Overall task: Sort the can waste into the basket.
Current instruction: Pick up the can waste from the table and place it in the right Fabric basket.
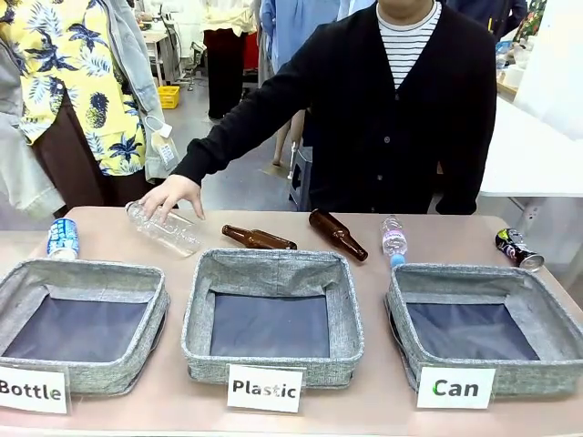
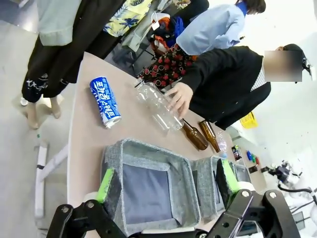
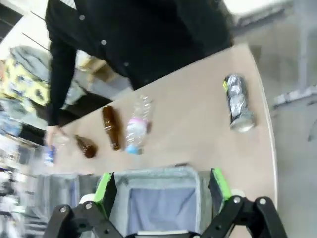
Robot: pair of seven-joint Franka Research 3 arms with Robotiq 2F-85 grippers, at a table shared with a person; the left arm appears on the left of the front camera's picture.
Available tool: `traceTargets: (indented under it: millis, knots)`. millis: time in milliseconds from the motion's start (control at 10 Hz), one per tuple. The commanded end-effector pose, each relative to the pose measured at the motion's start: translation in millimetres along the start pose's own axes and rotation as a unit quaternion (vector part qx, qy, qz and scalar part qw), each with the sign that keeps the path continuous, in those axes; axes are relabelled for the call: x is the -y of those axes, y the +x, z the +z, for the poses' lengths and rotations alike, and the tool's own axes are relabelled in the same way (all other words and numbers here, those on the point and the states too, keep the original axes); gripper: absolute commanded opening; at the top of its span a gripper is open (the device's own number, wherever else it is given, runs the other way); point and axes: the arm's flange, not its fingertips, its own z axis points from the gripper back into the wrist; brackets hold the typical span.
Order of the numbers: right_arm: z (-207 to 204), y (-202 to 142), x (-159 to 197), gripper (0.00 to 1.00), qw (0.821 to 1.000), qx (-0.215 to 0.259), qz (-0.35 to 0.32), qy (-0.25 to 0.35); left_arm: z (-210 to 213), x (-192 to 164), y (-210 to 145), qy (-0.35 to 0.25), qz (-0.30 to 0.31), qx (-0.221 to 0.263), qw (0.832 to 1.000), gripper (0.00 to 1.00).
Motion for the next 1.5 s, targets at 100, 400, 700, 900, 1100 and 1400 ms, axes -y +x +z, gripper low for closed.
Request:
traceTargets:
  millis: [100,400,700,900,1100,1400]
  knots:
    - [-5,18,-55,1.0,0.922,-0.042,0.166,-0.347,1,0,1,-0.005,-0.008,0.001,1.0,1.0]
    - [-8,19,-66,1.0,0.916,-0.011,0.154,-0.37,1,0,1,-0.005,-0.008,0.001,1.0,1.0]
    - [-39,28,-35,1.0,0.936,-0.001,0.174,-0.304,1,0,1,-0.005,-0.008,0.001,1.0,1.0]
    - [-35,34,-27,1.0,0.917,0.003,0.172,-0.36,1,0,1,-0.005,-0.008,0.001,1.0,1.0]
    - [-66,60,-33,1.0,0.915,-0.009,0.191,-0.356,1,0,1,-0.005,-0.008,0.001,1.0,1.0]
    - [-106,86,-26,1.0,0.916,-0.057,0.185,-0.35,1,0,1,-0.005,-0.008,0.001,1.0,1.0]
